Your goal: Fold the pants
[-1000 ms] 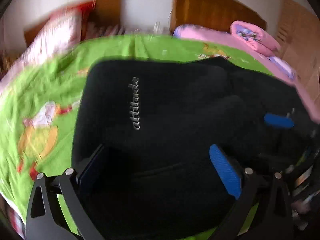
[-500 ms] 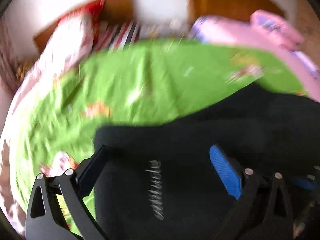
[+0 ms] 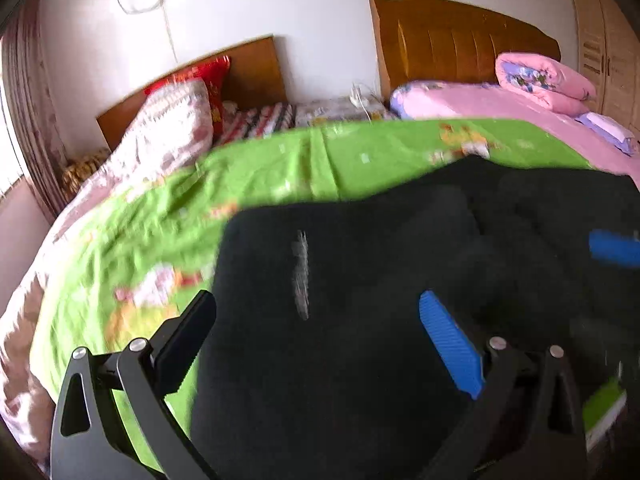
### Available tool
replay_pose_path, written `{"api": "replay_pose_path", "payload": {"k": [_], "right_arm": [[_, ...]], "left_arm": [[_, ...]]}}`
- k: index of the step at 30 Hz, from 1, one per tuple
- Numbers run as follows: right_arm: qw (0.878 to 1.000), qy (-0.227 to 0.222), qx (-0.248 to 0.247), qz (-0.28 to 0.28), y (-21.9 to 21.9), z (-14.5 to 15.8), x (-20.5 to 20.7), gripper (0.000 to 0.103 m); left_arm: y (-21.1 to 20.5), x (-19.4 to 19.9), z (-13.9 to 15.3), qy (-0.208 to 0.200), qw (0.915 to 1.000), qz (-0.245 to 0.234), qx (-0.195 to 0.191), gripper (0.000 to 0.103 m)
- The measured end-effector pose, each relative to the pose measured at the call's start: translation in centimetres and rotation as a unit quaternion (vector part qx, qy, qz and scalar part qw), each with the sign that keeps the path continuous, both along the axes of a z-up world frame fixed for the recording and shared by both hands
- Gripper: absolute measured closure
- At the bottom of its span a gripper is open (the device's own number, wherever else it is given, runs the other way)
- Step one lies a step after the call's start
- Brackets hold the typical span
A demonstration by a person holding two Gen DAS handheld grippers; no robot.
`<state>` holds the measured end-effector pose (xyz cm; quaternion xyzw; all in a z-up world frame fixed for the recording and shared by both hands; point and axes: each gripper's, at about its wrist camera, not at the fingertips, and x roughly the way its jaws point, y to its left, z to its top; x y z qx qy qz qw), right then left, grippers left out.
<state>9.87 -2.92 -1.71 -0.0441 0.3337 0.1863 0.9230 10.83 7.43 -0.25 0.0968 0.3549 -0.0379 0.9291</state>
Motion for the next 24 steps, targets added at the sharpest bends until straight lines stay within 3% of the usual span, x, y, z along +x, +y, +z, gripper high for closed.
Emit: {"api": "replay_pose_path", "payload": {"k": [1,3,7,11,15,19,21,24], "right_arm": [[1.000,0.017,-0.017,-0.002,0.4,-1.0,0.5,0.015],[0.998,0.057,-0.005,0.005,0.5,-2.8,1.3,0.012],[0.998,0.058,0.006,0.000,0.0,-2.5,1.4,0.011],[1.000,0.015,0.003,-0.010,-0.1,0.4,1.1,0.011],[1.000,-0.014,-0.002,-0.005,0.6,3.2,4.3,0.011],[0.998,0.054,-0.014,-0.012,1.4,0.8,11.1,0.011],[0.993,0.091,-0.067,-0.032,1.8,-1.5,13.2,0.011],[0.993,0.113,-0.028,-0.027,0.9,-1.7,13.8,0.011]], "left_arm": [[0.1,-0.1,-1.3,0.017,0.9998,0.003,0.007,0.001],[1.0,0.0,-1.9,0.025,0.9994,0.003,-0.023,0.001],[1.4,0.6,-2.0,0.039,0.9988,0.007,-0.028,0.001],[1.4,0.0,-2.2,0.033,0.9990,0.012,-0.028,0.001],[1.2,-0.2,-2.3,0.031,0.9991,0.013,-0.027,0.001],[1.4,0.0,-2.3,0.031,0.9990,0.013,-0.030,0.001],[1.4,0.0,-2.3,0.031,0.9990,0.012,-0.031,0.001],[1.5,-0.1,-2.3,0.032,0.9989,0.012,-0.032,0.001]]}}
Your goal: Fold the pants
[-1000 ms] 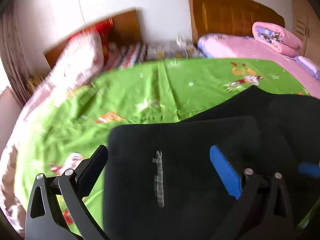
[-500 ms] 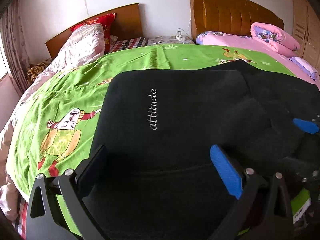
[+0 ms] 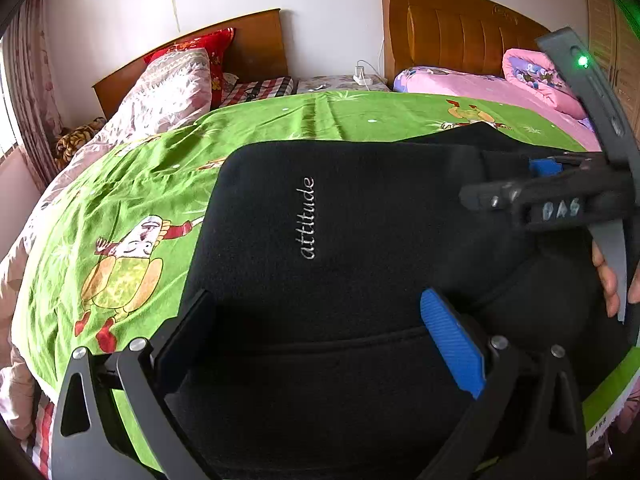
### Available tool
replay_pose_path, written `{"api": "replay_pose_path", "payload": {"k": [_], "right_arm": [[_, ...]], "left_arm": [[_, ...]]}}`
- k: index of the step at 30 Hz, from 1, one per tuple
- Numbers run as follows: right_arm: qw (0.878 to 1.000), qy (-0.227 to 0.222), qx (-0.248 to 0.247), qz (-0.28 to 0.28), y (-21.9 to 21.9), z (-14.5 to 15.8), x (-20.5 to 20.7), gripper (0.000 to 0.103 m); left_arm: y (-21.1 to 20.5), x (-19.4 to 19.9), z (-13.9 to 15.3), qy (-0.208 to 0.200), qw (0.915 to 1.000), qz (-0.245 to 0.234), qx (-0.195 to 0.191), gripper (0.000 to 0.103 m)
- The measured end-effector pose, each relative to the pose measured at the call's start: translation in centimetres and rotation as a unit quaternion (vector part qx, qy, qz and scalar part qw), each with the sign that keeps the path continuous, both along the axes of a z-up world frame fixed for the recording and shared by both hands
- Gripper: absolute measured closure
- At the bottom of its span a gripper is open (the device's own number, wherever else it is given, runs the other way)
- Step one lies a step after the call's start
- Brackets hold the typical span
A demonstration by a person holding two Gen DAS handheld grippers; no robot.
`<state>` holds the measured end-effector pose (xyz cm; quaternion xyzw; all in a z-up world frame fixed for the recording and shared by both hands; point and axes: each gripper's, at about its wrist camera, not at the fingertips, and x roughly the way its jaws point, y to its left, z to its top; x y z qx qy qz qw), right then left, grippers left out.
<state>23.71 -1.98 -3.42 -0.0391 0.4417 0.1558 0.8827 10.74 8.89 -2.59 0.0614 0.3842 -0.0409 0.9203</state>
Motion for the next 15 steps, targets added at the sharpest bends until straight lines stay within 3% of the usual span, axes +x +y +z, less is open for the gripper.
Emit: {"api": "replay_pose_path", "payload": {"k": [3,6,10,12,15], "right_arm": [[0.999,-0.034,0.030,-0.015,-1.8,2.4,-2.7,0.011],[0.991,-0.067,0.113,-0.020,-5.8,4.6,-7.5,0.011],[0.982,-0.102,0.128,-0.099,-14.2,5.0,-14.4,0.011],[0.970,-0.111,0.148,-0.160,-19.3,5.0,-17.2,0.011],[0.925,-0.109,0.263,-0.251,-28.9,4.2,-22.7,0.011]], "left_arm": [[0.0,0.0,0.0,0.000,1.0000,0.000,-0.001,0.001],[0.0,-0.1,0.0,0.000,1.0000,0.000,-0.001,0.001],[-0.1,-0.2,0.1,-0.003,1.0000,0.002,0.003,0.001],[-0.1,-0.3,0.1,-0.006,1.0000,0.003,0.006,0.001],[-0.2,-0.8,0.4,-0.015,0.9999,0.003,0.008,0.001]]}}
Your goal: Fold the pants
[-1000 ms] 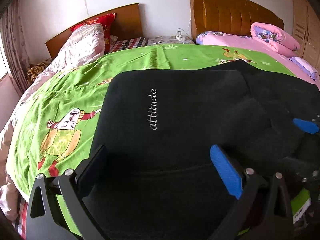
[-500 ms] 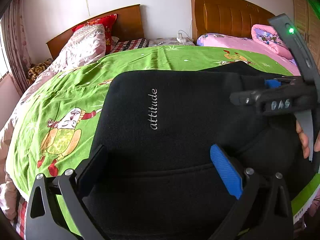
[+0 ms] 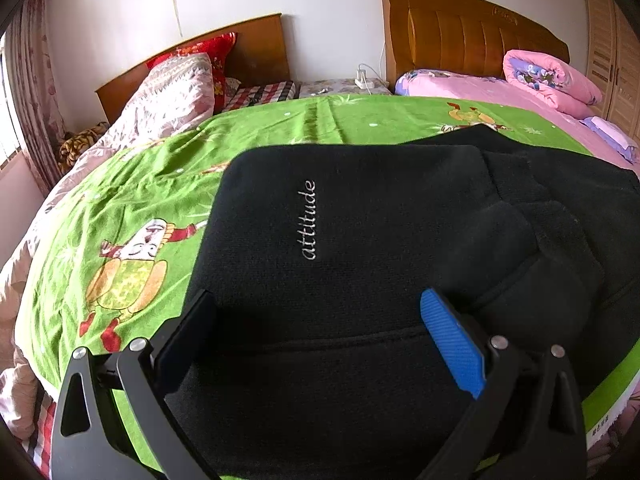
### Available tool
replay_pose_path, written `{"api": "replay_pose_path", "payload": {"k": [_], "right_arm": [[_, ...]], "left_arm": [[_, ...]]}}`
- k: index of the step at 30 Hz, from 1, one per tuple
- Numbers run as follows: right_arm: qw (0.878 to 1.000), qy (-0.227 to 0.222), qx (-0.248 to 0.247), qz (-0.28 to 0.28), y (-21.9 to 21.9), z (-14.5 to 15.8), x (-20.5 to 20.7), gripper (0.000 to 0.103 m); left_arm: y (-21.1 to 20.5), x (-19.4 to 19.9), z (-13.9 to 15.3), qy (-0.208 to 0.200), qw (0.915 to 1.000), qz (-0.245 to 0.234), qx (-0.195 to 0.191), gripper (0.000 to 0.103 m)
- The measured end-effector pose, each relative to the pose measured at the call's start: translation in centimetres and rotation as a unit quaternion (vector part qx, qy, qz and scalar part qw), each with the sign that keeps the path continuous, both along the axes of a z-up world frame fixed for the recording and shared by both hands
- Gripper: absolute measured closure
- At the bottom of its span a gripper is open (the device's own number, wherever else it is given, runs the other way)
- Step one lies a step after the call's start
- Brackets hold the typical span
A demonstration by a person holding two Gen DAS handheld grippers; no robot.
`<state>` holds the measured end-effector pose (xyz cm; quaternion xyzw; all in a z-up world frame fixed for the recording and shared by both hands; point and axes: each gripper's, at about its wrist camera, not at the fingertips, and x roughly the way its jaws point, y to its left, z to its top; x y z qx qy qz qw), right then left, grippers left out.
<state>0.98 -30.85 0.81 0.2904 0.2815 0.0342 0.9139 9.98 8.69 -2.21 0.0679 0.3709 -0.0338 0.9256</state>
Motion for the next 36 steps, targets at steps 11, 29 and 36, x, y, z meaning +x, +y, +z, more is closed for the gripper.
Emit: {"api": "replay_pose_path", "payload": {"k": [11,29,36], "right_arm": [[0.982,0.072,0.172,-0.026,-8.6,-6.9,0.6,0.011],[0.980,0.189,0.040,0.056,-4.4,-6.0,4.7,0.004],[0.986,0.155,0.038,-0.043,-6.3,-5.9,5.2,0.010]], "left_arm": [[-6.2,-1.1,5.0,-0.025,0.9939,-0.100,-0.038,0.001],[-8.0,3.9,-0.3,0.051,0.9854,-0.129,-0.098,0.001],[-7.9,3.8,-0.3,0.051,0.9849,-0.131,-0.100,0.001]]}}
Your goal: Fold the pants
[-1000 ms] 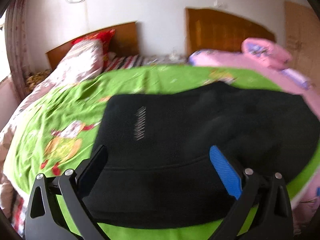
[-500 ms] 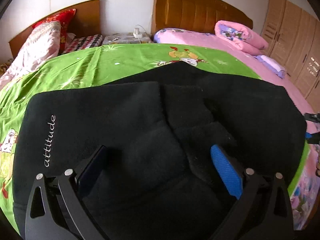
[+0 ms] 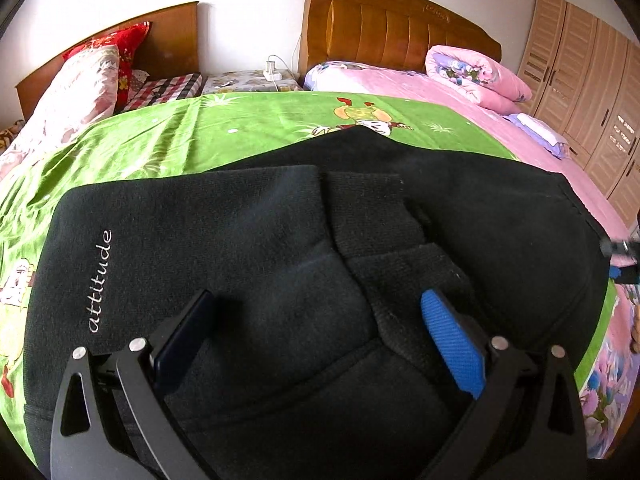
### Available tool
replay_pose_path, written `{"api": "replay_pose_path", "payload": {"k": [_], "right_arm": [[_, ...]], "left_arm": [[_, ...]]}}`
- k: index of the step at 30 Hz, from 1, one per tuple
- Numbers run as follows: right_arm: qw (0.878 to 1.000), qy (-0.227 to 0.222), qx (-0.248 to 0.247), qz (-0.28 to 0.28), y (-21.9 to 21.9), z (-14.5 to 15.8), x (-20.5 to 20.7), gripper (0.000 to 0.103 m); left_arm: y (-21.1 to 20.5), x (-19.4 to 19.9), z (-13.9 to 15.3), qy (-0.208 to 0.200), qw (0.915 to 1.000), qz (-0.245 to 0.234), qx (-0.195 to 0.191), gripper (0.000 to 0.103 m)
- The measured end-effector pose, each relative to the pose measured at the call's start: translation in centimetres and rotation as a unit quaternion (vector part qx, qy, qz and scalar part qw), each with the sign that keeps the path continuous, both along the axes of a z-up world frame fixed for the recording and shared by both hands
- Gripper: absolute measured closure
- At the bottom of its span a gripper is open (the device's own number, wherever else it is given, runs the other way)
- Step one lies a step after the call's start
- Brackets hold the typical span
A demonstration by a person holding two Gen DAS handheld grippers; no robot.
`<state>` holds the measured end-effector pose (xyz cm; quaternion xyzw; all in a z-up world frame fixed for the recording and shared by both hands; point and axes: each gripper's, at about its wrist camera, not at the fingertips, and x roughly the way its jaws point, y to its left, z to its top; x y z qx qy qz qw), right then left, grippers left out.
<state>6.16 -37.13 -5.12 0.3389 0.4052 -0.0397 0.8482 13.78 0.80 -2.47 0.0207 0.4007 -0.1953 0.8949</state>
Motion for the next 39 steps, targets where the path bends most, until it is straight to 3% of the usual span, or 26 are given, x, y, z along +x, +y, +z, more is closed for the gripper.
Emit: {"api": "replay_pose_path", "payload": {"k": [3,5,7,9,11,14,20,23,24,26,27,28,29,30,31,32,36,39], "right_arm": [[0.997,-0.039,0.055,-0.041,-2.2,-0.9,-0.2,0.020],[0.998,-0.033,0.059,-0.017,-1.9,-1.0,0.1,0.020],[0.993,-0.031,0.114,0.027,-1.1,-1.5,0.3,0.025],[0.989,-0.042,0.131,0.062,0.0,-1.3,0.6,0.030],[0.992,-0.039,0.107,0.050,0.2,-1.5,0.9,0.034],[0.993,-0.042,0.106,0.010,-0.7,-2.4,0.9,0.062],[0.992,-0.093,0.084,-0.020,0.2,-1.4,-0.8,0.068],[0.989,-0.136,0.057,-0.025,2.7,2.0,-0.4,0.068],[0.987,-0.155,0.042,-0.018,3.7,3.8,-0.2,0.068],[0.981,-0.195,-0.017,0.017,7.9,8.0,0.7,0.068],[0.976,-0.212,-0.044,0.038,10.3,9.9,1.2,0.068],[0.972,-0.221,-0.062,0.054,12.1,11.1,1.7,0.068],[0.966,-0.230,-0.089,0.076,14.6,12.4,2.3,0.068],[0.957,-0.237,-0.126,0.106,18.1,13.6,3.2,0.068],[0.951,-0.241,-0.148,0.126,20.4,14.2,3.8,0.068],[0.941,-0.244,-0.179,0.154,23.9,14.6,4.6,0.068],[0.901,-0.240,-0.264,0.248,35.5,13.2,6.4,0.068],[0.850,-0.199,-0.345,0.345,44.7,8.5,6.7,0.069]], "left_arm": [[0.0,0.0,0.0,0.000,1.0000,0.000,0.000,0.001],[0.0,-0.1,0.1,0.000,1.0000,0.000,0.000,0.001],[0.0,-0.1,0.1,0.000,1.0000,0.000,0.000,0.001],[0.0,-0.1,0.1,0.000,1.0000,0.000,-0.001,0.001],[0.0,-0.1,0.1,0.000,1.0000,0.000,0.000,0.001],[0.0,-0.1,0.1,0.000,1.0000,0.000,0.000,0.001],[0.1,-0.1,0.1,-0.001,1.0000,0.001,0.001,0.002],[-0.4,0.0,0.1,0.001,0.9998,-0.001,0.019,0.003],[-0.5,-0.3,0.2,0.001,0.9997,-0.007,0.022,0.008],[0.2,-0.9,1.1,0.006,0.9998,-0.020,-0.002,0.034],[1.0,-1.4,1.9,0.005,0.9995,-0.022,-0.024,0.047],[2.6,-2.4,3.5,-0.017,0.9980,-0.018,-0.058,0.044],[4.1,-3.2,4.7,-0.040,0.9961,-0.005,-0.078,0.038],[5.9,-3.9,5.7,-0.059,0.9940,0.017,-0.090,0.020],[8.4,-4.8,7.0,-0.080,0.9898,0.054,-0.105,0.013],[10.9,-5.5,7.8,-0.093,0.9848,0.084,-0.120,0.012],[18.7,-7.5,8.8,-0.102,0.9663,0.173,-0.162,0.011],[22.7,-8.5,8.0,-0.087,0.9606,0.206,-0.165,0.010]]}}
